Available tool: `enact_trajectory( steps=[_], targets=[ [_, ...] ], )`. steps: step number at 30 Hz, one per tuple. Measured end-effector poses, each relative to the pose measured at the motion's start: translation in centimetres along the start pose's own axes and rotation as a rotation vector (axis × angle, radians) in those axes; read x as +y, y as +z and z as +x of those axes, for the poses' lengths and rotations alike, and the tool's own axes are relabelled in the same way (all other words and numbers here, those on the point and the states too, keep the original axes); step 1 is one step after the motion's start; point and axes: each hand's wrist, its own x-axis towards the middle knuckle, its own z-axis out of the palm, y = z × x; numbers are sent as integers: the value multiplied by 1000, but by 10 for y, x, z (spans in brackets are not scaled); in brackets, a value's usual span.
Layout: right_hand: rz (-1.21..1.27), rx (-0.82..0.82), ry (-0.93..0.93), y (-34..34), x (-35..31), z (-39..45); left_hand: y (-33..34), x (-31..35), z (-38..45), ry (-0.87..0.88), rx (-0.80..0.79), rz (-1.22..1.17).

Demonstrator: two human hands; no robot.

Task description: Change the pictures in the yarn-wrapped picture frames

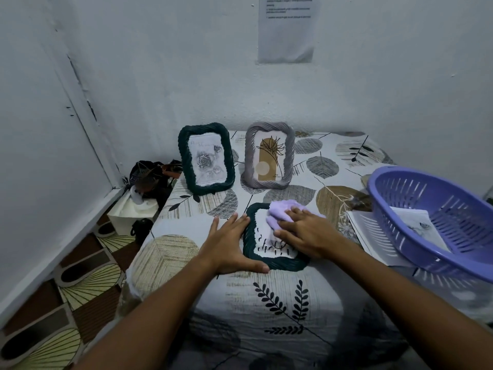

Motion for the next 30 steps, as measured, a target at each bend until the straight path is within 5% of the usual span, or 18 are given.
enact_trajectory(
  steps=[21, 30],
  targets=[
    [22, -66, 91, 8, -31, 17, 0, 1, 0, 6, 2, -31],
    [92, -109, -11, 22, -28, 1, 1, -1, 2, -1, 9, -27]
  ],
)
